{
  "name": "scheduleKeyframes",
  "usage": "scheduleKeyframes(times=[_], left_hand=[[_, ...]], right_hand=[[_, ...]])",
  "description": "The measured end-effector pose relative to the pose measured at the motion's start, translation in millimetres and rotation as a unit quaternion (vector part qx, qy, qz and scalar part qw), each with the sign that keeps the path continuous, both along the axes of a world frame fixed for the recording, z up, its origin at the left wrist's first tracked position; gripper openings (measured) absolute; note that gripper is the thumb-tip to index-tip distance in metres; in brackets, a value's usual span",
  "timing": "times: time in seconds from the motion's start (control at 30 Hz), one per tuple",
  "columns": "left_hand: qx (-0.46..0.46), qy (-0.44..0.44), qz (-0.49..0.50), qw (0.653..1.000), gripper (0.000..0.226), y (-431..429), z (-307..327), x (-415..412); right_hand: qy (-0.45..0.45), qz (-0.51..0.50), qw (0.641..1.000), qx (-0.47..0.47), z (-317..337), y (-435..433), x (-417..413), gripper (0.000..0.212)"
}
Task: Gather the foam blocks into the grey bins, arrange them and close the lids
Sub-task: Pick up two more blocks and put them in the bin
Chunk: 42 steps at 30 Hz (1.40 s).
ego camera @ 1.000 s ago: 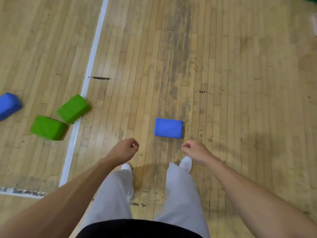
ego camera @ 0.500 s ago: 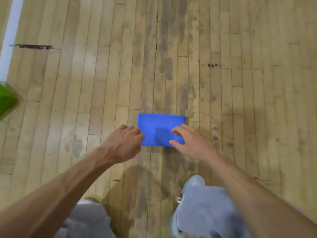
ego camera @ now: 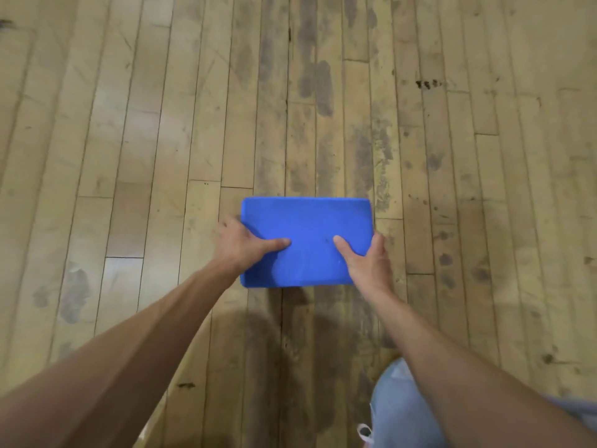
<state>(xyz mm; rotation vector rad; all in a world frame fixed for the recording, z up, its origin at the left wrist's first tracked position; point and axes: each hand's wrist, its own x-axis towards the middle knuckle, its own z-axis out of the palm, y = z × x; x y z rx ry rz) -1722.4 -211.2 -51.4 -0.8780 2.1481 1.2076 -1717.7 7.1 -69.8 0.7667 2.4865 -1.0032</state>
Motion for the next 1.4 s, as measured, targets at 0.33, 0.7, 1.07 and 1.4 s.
scheduleKeyframes(times=[0.33, 0.7, 1.07, 1.4], left_hand=[[0.074, 0.130, 0.242, 0.959, 0.096, -87.5, 55.3, 48.5], [0.024, 0.134, 0.422, 0.896, 0.075, -288.8, 121.0, 151.1], [-0.191, 0.085, 0.408, 0.889, 0.101, -497.1, 203.0, 260.3], [-0.337, -0.017, 0.367, 0.867, 0.086, -556.0, 136.5, 254.6]], right_hand=[[0.048, 0.137, 0.986, -0.079, 30.6, -110.1, -9.4, 0.069], [0.068, 0.423, 0.904, -0.011, 72.9, -327.3, 13.4, 0.035], [0.014, 0.544, 0.839, -0.004, 191.6, -586.6, 82.9, 0.047], [-0.031, 0.407, 0.907, -0.103, 99.6, -714.0, 24.3, 0.074]])
